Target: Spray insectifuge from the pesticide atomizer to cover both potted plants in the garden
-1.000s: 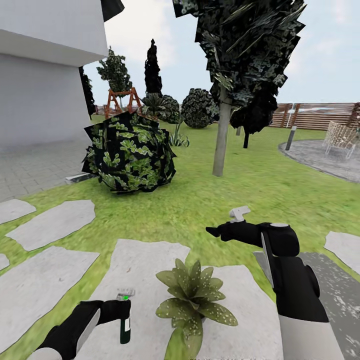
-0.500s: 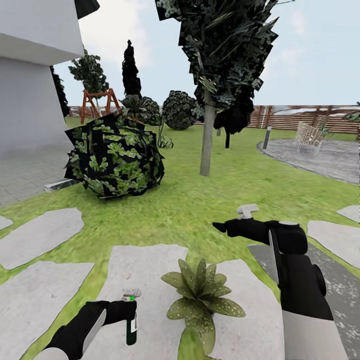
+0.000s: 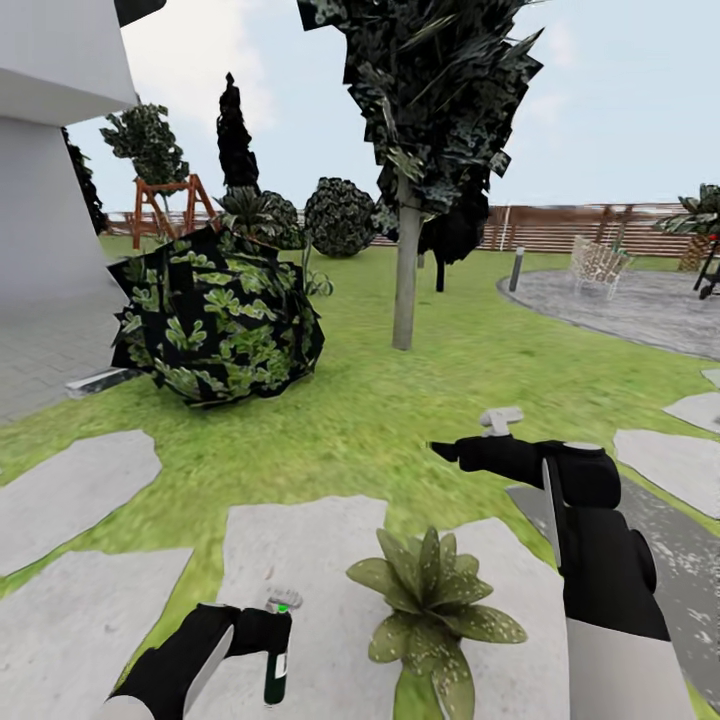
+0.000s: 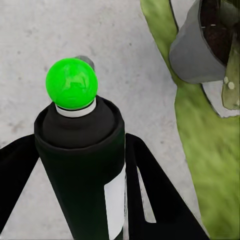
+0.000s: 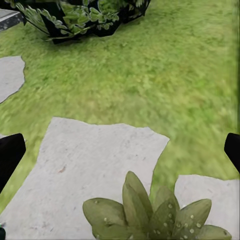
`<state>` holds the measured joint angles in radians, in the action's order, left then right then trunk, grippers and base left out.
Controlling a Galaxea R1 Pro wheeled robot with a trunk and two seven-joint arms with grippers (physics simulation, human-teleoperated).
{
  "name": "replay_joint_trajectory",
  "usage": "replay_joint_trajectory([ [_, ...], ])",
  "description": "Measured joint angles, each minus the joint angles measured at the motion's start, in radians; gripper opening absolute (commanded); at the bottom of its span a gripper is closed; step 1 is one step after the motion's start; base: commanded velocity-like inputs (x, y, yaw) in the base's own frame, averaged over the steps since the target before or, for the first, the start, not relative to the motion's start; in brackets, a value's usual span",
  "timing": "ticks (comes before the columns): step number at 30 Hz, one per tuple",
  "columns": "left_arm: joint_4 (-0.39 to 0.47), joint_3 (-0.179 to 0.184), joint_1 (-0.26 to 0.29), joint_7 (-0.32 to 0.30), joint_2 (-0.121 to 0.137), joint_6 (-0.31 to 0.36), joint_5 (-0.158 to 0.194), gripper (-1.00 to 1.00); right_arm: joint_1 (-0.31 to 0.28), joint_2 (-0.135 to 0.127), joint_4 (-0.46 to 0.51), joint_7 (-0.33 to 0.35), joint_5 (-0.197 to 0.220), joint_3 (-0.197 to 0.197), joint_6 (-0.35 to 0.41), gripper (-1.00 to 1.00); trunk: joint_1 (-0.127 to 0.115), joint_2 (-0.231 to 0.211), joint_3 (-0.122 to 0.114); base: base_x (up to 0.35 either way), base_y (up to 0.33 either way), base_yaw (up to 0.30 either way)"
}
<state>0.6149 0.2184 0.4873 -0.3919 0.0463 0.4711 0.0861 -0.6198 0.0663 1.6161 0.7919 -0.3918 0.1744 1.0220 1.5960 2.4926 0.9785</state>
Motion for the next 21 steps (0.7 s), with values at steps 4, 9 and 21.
replay_joint_trajectory([
  [4, 0.0, 0.004, 0.0, 0.0, -0.002, 0.001, -0.002, -1.0, 0.001, -0.002, 0.0, 0.001, 0.0, -0.001, -0.001, 1.0, 0.0, 0.0, 0.0, 0.179, 0.307, -0.279],
  [9, 0.0, 0.004, 0.0, -0.003, -0.002, 0.003, -0.002, -1.0, -0.001, -0.004, 0.0, 0.001, 0.0, 0.0, -0.001, 1.0, 0.0, 0.0, 0.0, 0.153, 0.311, -0.279],
  [21, 0.0, 0.004, 0.002, -0.006, -0.003, 0.029, -0.003, -1.0, -0.004, -0.005, 0.0, 0.001, -0.002, 0.0, 0.001, 1.0, 0.0, 0.0, 0.0, 0.131, 0.281, -0.279],
])
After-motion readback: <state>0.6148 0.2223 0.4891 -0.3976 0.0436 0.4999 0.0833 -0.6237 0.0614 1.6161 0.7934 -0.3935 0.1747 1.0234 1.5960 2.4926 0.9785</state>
